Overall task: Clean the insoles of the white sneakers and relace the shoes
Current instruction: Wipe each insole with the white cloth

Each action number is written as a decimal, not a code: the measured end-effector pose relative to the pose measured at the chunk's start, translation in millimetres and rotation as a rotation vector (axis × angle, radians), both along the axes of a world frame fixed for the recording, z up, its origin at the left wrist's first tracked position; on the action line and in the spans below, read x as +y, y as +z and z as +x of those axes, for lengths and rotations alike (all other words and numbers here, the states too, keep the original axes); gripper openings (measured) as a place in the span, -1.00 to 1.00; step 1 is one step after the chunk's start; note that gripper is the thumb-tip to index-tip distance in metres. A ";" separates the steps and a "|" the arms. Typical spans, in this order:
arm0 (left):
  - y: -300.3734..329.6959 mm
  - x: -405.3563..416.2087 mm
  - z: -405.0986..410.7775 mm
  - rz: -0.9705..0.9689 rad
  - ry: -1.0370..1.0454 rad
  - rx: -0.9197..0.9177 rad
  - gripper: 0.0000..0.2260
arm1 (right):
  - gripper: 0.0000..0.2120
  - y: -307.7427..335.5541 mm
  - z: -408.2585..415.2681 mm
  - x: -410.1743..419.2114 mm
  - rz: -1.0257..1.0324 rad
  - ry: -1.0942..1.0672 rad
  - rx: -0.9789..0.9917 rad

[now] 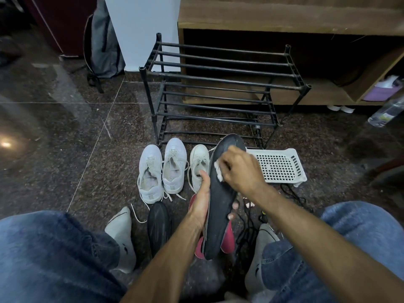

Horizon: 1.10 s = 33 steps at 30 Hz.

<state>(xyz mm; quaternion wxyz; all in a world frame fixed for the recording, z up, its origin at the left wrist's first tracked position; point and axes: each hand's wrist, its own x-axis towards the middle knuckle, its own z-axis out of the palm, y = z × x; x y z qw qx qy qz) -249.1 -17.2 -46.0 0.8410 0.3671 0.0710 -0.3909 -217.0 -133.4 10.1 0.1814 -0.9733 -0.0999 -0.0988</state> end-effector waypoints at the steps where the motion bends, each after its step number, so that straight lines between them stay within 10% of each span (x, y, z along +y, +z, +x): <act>1: -0.1 -1.9 0.5 -0.026 -0.004 0.013 -0.14 | -0.82 3.2 8.9 -3.3 0.000 -0.058 0.007; 16: -4.8 20.3 16.7 0.005 0.388 0.124 -0.56 | -0.79 -21.8 -46.2 15.8 0.078 0.268 0.159; 30: -13.7 12.3 1.4 -0.027 0.225 0.187 -0.26 | -0.81 -6.9 14.0 0.3 0.052 -0.110 0.139; 33: -10.6 13.0 3.6 -0.062 0.277 0.203 -0.45 | -0.83 -9.3 0.9 4.3 0.154 -0.007 0.164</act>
